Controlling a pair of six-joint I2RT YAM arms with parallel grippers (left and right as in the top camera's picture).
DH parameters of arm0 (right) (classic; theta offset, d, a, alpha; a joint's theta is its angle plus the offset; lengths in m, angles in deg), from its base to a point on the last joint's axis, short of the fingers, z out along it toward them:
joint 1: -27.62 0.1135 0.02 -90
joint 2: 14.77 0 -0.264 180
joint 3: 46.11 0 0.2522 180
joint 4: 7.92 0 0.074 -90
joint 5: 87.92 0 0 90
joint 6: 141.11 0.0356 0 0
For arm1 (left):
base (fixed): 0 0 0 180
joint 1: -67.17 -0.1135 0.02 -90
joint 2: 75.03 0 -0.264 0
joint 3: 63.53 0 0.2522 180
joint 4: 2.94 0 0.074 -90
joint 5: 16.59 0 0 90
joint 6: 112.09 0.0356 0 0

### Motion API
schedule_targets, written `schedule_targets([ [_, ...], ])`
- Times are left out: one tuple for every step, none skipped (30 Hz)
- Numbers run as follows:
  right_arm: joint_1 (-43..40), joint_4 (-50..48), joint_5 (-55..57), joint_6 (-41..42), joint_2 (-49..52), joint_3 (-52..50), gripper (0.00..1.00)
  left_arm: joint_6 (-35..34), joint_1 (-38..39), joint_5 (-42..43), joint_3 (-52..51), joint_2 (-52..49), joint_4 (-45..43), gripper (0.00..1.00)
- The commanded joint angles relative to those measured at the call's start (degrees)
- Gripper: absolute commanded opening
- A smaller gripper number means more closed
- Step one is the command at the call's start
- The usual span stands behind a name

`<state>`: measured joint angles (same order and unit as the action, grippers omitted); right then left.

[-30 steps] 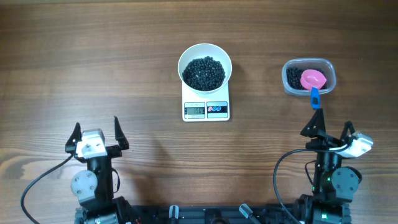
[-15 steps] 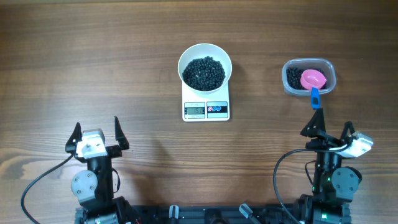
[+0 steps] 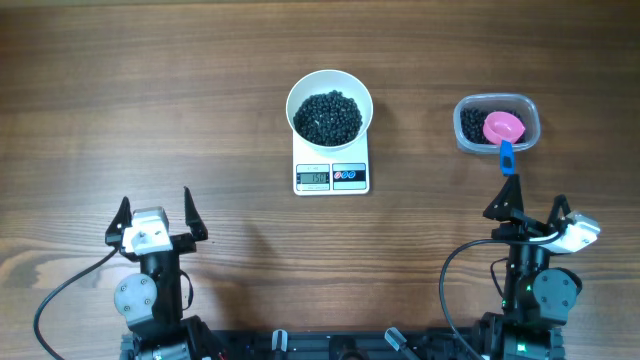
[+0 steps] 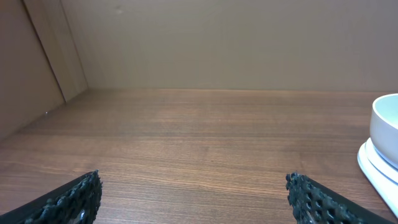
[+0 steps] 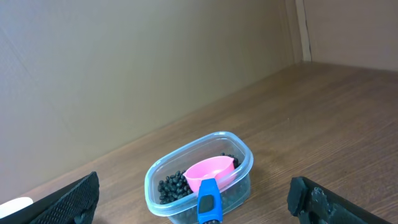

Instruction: Scoop item into bowl and weigh 150g on scale

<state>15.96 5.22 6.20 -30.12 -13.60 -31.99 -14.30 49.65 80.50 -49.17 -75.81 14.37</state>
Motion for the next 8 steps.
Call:
schedule_targets([
  [0.2,-0.1,-0.3,0.6,-0.5,-0.1,1.0,-0.8,0.3,-0.6,-0.3,0.6,0.3,1.0],
  [0.2,-0.1,-0.3,0.6,-0.5,-0.1,1.0,-0.8,0.3,-0.6,-0.3,0.6,0.3,1.0],
  [0.2,-0.1,-0.3,0.6,-0.5,-0.1,1.0,-0.8,0.3,-0.6,-0.3,0.6,0.3,1.0],
  [0.2,-0.1,-0.3,0.6,-0.5,-0.1,0.99,-0.8,0.3,-0.6,-0.3,0.6,0.3,1.0],
  [0.2,-0.1,-0.3,0.6,-0.5,-0.1,1.0,-0.8,0.3,-0.6,-0.3,0.6,0.3,1.0],
  [0.2,-0.1,-0.3,0.6,-0.5,-0.1,1.0,-0.8,0.3,-0.6,-0.3,0.6,0.3,1.0],
  [0.2,-0.1,-0.3,0.6,-0.5,-0.1,1.0,-0.8,0.3,-0.6,-0.3,0.6,0.3,1.0],
  [0.2,-0.1,-0.3,0.6,-0.5,-0.1,1.0,-0.8,0.3,-0.6,-0.3,0.6,0.3,1.0],
])
